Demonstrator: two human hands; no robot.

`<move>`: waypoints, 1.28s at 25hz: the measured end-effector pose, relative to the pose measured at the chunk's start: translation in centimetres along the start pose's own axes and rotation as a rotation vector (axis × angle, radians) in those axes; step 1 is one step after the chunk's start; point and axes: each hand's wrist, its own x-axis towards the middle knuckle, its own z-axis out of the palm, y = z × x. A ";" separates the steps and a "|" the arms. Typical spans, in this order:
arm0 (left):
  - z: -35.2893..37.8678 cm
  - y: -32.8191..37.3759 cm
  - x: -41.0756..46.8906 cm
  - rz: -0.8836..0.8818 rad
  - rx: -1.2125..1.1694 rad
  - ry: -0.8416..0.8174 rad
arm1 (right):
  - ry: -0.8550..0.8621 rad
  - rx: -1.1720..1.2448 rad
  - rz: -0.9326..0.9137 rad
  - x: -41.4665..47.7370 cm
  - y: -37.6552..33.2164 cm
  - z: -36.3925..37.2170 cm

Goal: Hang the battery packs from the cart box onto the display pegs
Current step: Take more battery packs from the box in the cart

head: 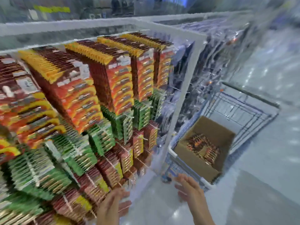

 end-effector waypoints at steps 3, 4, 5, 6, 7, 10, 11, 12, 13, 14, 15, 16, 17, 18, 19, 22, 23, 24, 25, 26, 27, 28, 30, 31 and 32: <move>6.1 -0.9 1.1 -0.065 0.092 -0.136 | 0.129 0.073 0.039 2.5 0.0 -7.2; 7.9 -1.1 1.3 -0.104 0.116 -0.181 | 0.154 0.091 0.051 3.1 -0.1 -9.2; 9.5 -1.2 1.6 -0.132 0.137 -0.215 | 0.179 0.107 0.058 3.6 -0.2 -11.0; 11.6 -1.6 1.7 -0.143 0.164 -0.229 | 0.210 0.118 0.063 4.4 -0.4 -13.0; 13.8 -2.0 1.8 -0.126 0.187 -0.234 | 0.237 0.121 0.069 5.3 -0.3 -15.0; 19.6 -3.7 1.8 -0.078 0.245 -0.227 | 0.296 0.159 0.117 7.9 -0.5 -20.0; 21.3 -4.2 1.9 -0.082 0.257 -0.226 | 0.311 0.185 0.138 8.5 -0.4 -21.3; 22.9 -4.5 2.2 -0.097 0.271 -0.231 | 0.321 0.208 0.155 9.0 -0.4 -22.6; 24.3 -4.8 2.4 -0.107 0.281 -0.239 | 0.331 0.216 0.165 9.5 -0.4 -23.7; 25.5 -4.9 2.7 -0.104 0.293 -0.238 | 0.344 0.218 0.168 9.9 -0.5 -24.5; 26.9 -5.2 3.0 -0.085 0.316 -0.243 | 0.351 0.218 0.172 10.4 -0.6 -25.4; 28.3 -5.4 3.3 -0.060 0.344 -0.250 | 0.355 0.219 0.180 11.2 -0.7 -26.1; 29.6 -5.4 3.6 -0.034 0.373 -0.261 | 0.364 0.225 0.191 12.0 -0.7 -26.6; 30.8 -5.4 4.0 -0.013 0.399 -0.267 | 0.377 0.229 0.207 12.9 -0.9 -27.0; 32.2 -5.3 4.7 -0.001 0.422 -0.279 | 0.389 0.234 0.222 14.0 -1.0 -27.2; 35.7 -5.5 7.8 -0.012 0.466 -0.327 | 0.398 0.220 0.267 17.3 -1.9 -27.3; 36.8 -5.6 9.2 -0.016 0.487 -0.346 | 0.405 0.204 0.280 18.6 -2.4 -27.2; 38.1 -5.7 10.6 -0.020 0.510 -0.365 | 0.403 0.189 0.291 19.7 -3.0 -27.0; 39.4 -5.6 12.0 -0.026 0.529 -0.385 | 0.400 0.180 0.297 21.0 -3.7 -26.9; 40.9 -5.6 13.6 -0.029 0.549 -0.405 | 0.411 0.172 0.304 22.5 -4.5 -26.8; 42.3 -5.7 15.1 -0.033 0.573 -0.420 | 0.429 0.162 0.318 23.8 -5.1 -26.8; 43.8 -5.6 16.4 -0.027 0.597 -0.435 | 0.441 0.155 0.329 25.0 -5.9 -26.6; 46.7 -5.9 19.3 -0.007 0.652 -0.469 | 0.451 0.163 0.327 26.9 -7.1 -26.4; 48.3 -6.5 21.1 -0.004 0.704 -0.483 | 0.465 0.165 0.343 27.9 -7.5 -26.5; 49.9 -7.4 23.0 0.004 0.780 -0.489 | 0.476 0.168 0.363 28.8 -7.8 -26.4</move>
